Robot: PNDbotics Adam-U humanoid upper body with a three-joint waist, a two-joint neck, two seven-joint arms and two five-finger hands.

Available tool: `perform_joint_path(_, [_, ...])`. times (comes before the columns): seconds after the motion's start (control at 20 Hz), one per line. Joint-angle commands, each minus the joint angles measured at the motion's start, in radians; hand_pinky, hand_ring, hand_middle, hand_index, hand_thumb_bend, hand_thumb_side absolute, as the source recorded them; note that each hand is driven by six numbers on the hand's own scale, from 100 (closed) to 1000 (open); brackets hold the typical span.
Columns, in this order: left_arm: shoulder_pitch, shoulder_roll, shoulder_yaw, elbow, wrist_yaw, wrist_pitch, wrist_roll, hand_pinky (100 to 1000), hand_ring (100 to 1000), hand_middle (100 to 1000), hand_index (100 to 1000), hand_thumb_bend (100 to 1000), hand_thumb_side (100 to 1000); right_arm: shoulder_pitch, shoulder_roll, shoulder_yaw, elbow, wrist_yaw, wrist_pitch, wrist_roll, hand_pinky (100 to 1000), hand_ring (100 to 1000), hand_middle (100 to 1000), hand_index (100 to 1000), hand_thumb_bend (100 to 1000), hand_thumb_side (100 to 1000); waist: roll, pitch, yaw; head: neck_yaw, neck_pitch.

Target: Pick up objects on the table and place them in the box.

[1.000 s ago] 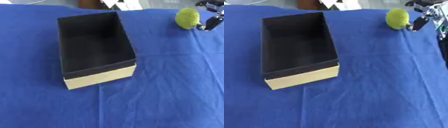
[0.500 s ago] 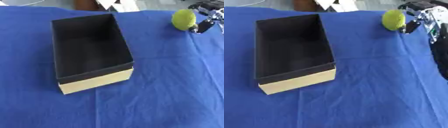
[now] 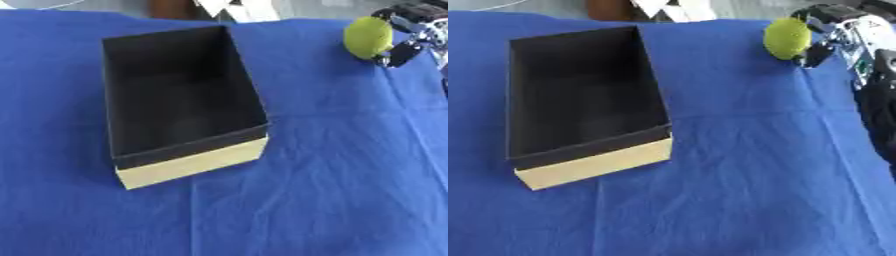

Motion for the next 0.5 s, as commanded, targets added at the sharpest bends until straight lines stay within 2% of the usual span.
perform_joint_path(0.05, [-0.009, 0.016, 0.001, -0.015, 0.0, -0.002, -0.002, 507, 697, 678, 671, 888, 732, -0.012, -0.018, 0.005, -0.015, -0.008, -0.023, 0.005, 858, 799, 767, 902, 375, 100, 0.003, -0.008, 0.0, -0.002, -0.011])
perform_joint_path(0.15, [-0.01, 0.015, 0.001, -0.015, 0.0, -0.002, -0.003, 507, 697, 678, 671, 888, 731, -0.01, -0.015, 0.008, -0.02, -0.014, -0.033, 0.001, 837, 753, 743, 875, 381, 100, 0.002, -0.009, -0.001, -0.002, -0.009])
perform_joint_path(0.3, [-0.009, 0.014, 0.002, -0.015, 0.0, -0.002, -0.002, 507, 697, 678, 671, 888, 732, -0.005, -0.011, 0.01, -0.027, -0.048, -0.05, -0.021, 761, 648, 672, 836, 277, 100, 0.001, -0.01, -0.001, -0.001, -0.004])
perform_joint_path(0.35, [-0.008, 0.014, 0.002, -0.015, 0.0, -0.002, -0.002, 507, 697, 678, 671, 887, 731, -0.003, -0.011, 0.011, -0.029, -0.063, -0.051, -0.032, 704, 608, 641, 810, 261, 100, 0.001, -0.011, -0.001, 0.0, -0.003])
perform_joint_path(0.4, [-0.009, 0.014, 0.002, -0.015, 0.0, -0.002, -0.002, 507, 697, 678, 671, 886, 731, 0.0, -0.011, 0.012, -0.03, -0.075, -0.049, -0.043, 610, 566, 594, 766, 241, 100, 0.0, -0.011, -0.002, 0.0, -0.002])
perform_joint_path(0.5, [-0.009, 0.013, 0.002, -0.015, 0.0, -0.002, -0.002, 507, 696, 678, 671, 885, 731, 0.006, -0.012, 0.014, -0.035, -0.092, -0.032, -0.077, 515, 500, 524, 700, 199, 100, -0.001, -0.012, -0.003, 0.001, 0.001])
